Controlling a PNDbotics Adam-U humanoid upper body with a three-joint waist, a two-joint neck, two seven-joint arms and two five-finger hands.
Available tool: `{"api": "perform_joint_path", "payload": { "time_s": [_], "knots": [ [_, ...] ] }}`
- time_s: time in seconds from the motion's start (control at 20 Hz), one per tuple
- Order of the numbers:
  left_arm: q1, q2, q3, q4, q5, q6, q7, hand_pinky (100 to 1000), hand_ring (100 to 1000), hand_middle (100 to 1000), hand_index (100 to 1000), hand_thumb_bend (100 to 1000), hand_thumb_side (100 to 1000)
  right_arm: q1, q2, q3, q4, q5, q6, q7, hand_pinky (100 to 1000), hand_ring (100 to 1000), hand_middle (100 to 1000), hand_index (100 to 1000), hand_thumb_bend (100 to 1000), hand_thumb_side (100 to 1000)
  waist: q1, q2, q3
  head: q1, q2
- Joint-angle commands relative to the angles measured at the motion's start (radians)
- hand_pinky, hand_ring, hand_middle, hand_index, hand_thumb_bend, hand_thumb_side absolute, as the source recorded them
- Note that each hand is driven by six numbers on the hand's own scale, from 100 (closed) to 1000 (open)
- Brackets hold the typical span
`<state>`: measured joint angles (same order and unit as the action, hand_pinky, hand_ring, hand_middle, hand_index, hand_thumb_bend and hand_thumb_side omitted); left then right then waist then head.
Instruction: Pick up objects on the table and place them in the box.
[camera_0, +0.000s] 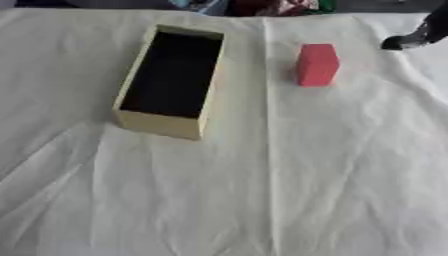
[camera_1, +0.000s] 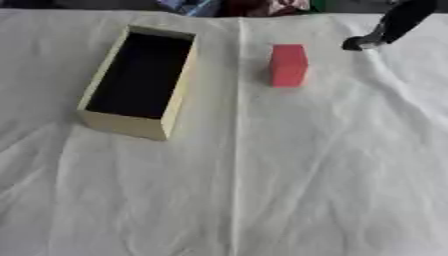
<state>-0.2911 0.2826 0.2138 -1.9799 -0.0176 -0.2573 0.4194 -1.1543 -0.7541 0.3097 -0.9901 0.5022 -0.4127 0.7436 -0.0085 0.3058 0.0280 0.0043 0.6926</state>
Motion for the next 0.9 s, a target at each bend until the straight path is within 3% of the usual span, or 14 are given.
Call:
{"api": "perform_joint_path", "payload": {
  "time_s": [0.05,0.2,0.3,0.9],
  "knots": [
    [-0.012,0.022,-0.001,-0.02,0.003,-0.001,-0.005,574,546,527,679,142,100,-0.034,0.007,0.004,0.028,-0.044,-0.004,0.077,873,891,883,972,397,329,-0.011,-0.039,0.002,-0.006,-0.006],
    [-0.013,0.02,-0.002,-0.02,0.004,0.0,-0.005,574,546,527,679,142,100,-0.045,0.033,0.016,0.049,-0.07,0.036,0.12,878,892,901,979,365,155,-0.011,-0.039,0.004,-0.008,-0.007],
    [-0.014,0.019,-0.002,-0.02,0.005,0.0,-0.006,574,546,527,679,142,100,-0.053,0.051,0.021,0.058,-0.082,0.058,0.148,877,892,903,980,354,102,-0.011,-0.039,0.006,-0.01,-0.007],
    [-0.016,0.011,-0.004,-0.02,0.01,0.001,-0.009,573,546,527,678,138,100,-0.091,0.156,-0.011,0.143,0.042,0.113,0.161,866,886,924,984,348,132,-0.01,-0.036,0.019,-0.027,-0.008]
  ]
}}
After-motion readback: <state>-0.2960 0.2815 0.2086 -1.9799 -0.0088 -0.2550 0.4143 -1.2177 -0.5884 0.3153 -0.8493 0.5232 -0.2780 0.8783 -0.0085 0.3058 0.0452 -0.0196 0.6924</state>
